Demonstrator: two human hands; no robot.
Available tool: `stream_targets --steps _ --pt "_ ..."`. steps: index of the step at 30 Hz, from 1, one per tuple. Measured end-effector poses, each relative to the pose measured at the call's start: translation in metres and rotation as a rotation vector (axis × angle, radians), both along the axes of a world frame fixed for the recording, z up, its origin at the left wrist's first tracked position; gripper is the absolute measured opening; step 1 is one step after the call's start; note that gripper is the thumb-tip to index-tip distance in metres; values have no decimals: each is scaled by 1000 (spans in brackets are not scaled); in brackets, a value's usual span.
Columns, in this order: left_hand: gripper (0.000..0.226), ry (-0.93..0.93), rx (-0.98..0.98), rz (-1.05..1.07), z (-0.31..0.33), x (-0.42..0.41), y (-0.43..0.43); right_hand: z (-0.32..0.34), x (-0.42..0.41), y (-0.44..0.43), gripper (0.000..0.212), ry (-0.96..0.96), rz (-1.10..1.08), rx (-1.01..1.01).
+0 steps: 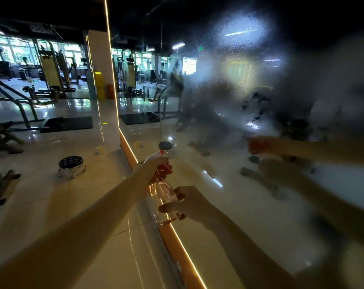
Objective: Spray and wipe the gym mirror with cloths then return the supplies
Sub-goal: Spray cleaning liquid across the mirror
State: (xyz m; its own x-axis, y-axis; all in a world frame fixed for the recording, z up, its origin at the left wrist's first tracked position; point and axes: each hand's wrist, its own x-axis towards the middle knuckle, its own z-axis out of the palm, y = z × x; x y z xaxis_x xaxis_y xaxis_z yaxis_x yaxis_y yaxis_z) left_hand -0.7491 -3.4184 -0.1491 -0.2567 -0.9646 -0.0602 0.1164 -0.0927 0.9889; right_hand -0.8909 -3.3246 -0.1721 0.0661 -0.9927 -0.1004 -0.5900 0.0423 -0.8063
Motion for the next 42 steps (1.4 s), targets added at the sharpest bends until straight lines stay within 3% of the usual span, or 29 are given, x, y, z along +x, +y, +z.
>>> stream_targets --steps 13,21,29,37,42 --pt "17 -22 -89 60 22 20 -102 14 29 -93 53 -19 -77 -66" --pt "19 62 -133 -30 52 38 -148 38 41 -137 43 -109 -158 -148" --pt "19 27 -223 -17 93 41 -173 65 55 -169 74 -124 -142 -247" --pt "21 107 -257 -42 140 51 -197 95 61 -195 68 -247 -162 -431" --pt "28 106 -349 -75 173 59 -204 111 67 -209 39 -380 -165 -549"
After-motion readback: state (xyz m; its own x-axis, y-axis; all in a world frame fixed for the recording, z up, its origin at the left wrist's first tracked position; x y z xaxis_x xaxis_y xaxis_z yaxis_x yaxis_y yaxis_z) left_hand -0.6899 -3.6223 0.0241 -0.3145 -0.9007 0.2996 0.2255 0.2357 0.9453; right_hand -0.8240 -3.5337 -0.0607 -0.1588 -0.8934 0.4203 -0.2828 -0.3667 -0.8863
